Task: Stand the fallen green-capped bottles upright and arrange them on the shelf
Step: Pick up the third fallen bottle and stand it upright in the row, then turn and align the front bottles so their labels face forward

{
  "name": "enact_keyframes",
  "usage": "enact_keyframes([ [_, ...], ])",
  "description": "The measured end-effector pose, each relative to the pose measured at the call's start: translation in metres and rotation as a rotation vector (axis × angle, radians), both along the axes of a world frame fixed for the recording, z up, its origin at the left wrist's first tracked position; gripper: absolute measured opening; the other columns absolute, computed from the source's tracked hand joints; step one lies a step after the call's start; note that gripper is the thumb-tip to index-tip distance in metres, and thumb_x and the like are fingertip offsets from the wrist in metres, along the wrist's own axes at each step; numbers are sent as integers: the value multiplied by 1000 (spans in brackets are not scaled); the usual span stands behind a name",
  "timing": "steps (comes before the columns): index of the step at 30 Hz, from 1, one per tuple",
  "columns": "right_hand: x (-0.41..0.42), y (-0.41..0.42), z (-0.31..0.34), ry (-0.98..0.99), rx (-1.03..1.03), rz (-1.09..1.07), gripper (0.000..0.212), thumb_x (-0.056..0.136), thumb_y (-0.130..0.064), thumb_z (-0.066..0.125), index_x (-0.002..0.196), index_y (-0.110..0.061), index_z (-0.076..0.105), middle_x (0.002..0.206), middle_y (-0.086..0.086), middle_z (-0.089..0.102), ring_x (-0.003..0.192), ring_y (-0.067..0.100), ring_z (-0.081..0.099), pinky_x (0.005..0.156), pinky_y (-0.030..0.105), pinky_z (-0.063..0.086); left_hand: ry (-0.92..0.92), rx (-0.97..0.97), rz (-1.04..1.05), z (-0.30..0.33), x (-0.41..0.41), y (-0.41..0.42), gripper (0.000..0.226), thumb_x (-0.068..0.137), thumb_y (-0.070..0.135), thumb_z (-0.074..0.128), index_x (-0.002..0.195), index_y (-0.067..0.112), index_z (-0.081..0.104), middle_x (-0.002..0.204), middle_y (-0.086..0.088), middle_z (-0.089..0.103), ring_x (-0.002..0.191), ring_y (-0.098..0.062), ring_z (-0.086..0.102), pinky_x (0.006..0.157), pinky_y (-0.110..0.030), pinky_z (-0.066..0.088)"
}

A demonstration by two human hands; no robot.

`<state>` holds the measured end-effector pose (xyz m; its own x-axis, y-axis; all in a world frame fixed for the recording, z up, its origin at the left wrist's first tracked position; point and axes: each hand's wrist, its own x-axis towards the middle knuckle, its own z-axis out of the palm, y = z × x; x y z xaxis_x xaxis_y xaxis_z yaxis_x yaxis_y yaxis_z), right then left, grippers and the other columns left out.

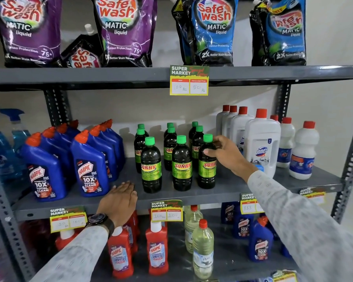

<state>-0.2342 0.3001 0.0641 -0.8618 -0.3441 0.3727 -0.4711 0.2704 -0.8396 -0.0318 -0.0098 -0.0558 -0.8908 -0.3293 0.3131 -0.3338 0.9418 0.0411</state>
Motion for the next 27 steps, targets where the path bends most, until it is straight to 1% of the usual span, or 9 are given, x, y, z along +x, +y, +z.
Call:
enact_keyframes([
  [4,12,-3,-1,111,31,-114,59,78,-33,88,125,-16,56,116,0,68,103,18,65,68,25,48,8,-3,-7,1,1,-1,59,105,40,14,157,15,26,166,-2,24,154,-12,20,127,-35,14],
  [8,18,-3,-4,152,80,-131,63,80,-37,86,130,-14,55,123,2,67,112,22,63,91,39,52,22,24,-13,1,3,2,58,105,39,16,157,15,27,166,-2,24,154,-12,21,127,-35,14],
  [12,37,2,-13,256,62,-236,66,85,-45,79,139,-15,53,136,4,60,126,23,55,105,43,46,56,59,-21,2,5,6,57,106,38,18,156,15,29,166,-2,26,153,-12,22,127,-34,14],
  [15,63,1,-33,438,-14,-368,50,89,-41,75,131,-21,57,129,2,57,119,20,55,102,42,47,89,120,-38,5,6,12,55,106,39,23,156,17,31,164,-2,30,152,-15,27,126,-36,21],
  [17,82,-10,-50,461,-31,-319,41,90,-34,76,125,-21,61,119,-1,60,106,15,60,95,43,53,219,268,3,6,11,13,51,104,40,36,153,25,38,154,-4,48,137,-23,51,109,-38,45],
  [19,96,-25,-69,380,-23,-267,41,89,-30,77,125,-18,63,114,-3,65,99,12,63,89,44,57,406,493,6,11,12,16,48,100,37,50,147,29,47,139,-2,63,107,-18,66,83,-31,52],
  [23,108,-53,-95,194,29,-214,70,86,-36,80,146,-16,49,127,-5,64,121,19,61,103,46,51,494,877,-150,25,0,25,65,90,33,70,149,24,44,142,2,58,116,-9,61,99,-29,46],
  [25,107,-63,-99,159,61,-219,86,85,-38,81,155,-12,37,140,2,60,135,26,53,108,45,44,451,960,-199,32,-7,31,83,83,33,79,153,24,36,144,1,55,121,-12,59,106,-35,47],
  [27,102,-71,-100,148,53,-225,86,84,-36,82,153,-12,38,136,1,63,132,24,53,103,41,44,432,992,-225,36,-14,34,91,77,29,85,153,25,35,145,0,56,124,-14,59,109,-36,46],
])
